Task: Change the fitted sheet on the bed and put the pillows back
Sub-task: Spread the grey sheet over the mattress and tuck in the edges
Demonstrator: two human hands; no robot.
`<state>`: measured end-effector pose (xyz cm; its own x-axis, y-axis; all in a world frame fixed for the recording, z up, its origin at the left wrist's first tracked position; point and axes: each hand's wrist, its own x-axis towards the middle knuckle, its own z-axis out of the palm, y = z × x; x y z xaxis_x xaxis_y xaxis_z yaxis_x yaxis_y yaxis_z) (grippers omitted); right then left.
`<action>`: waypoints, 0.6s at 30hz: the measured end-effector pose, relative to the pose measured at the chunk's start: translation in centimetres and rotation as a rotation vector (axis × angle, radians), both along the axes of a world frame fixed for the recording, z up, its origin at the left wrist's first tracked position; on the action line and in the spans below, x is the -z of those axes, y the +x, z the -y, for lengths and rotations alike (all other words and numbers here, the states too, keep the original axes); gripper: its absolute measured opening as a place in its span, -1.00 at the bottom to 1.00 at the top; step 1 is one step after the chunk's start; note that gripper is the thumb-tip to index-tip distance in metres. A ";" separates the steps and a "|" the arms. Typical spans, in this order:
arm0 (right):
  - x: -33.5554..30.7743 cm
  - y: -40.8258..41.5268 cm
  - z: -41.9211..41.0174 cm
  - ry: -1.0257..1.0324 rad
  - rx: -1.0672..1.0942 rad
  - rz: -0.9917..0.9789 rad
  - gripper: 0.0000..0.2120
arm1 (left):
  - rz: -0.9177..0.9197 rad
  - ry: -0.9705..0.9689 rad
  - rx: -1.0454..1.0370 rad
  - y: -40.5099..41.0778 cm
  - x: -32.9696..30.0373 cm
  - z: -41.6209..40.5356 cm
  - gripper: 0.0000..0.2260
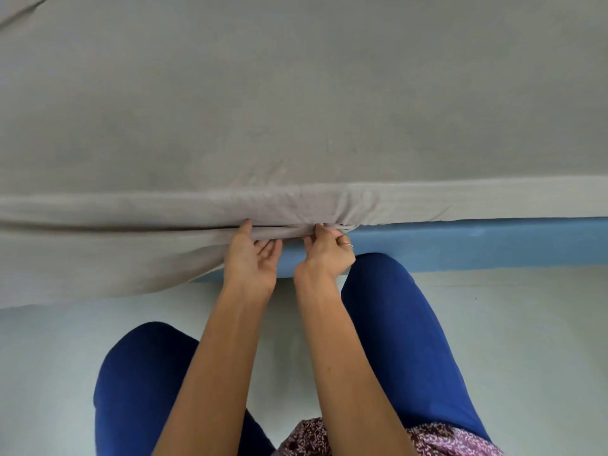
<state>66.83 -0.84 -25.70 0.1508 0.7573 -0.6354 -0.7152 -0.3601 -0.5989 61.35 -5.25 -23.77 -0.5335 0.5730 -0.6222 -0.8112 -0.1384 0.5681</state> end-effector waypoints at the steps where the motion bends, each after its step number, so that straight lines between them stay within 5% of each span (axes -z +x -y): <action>1: -0.4 0.2 0.2 -0.004 -0.016 -0.042 -0.78 | 0.015 0.008 0.004 -0.1 -0.2 -0.2 -0.72; 6: -2.2 1.7 1.4 0.055 -0.121 -0.260 -0.86 | 0.054 0.119 -0.027 0.1 -0.2 -0.3 -0.60; 12: -1.6 1.3 0.0 0.266 -0.354 -0.473 -0.17 | 0.103 0.444 -0.156 0.6 -0.6 -1.7 -0.38; 18: -1.3 -0.6 -2.5 0.358 -0.294 -0.697 -0.16 | 0.015 0.496 -0.200 -0.6 -0.1 -4.4 -0.38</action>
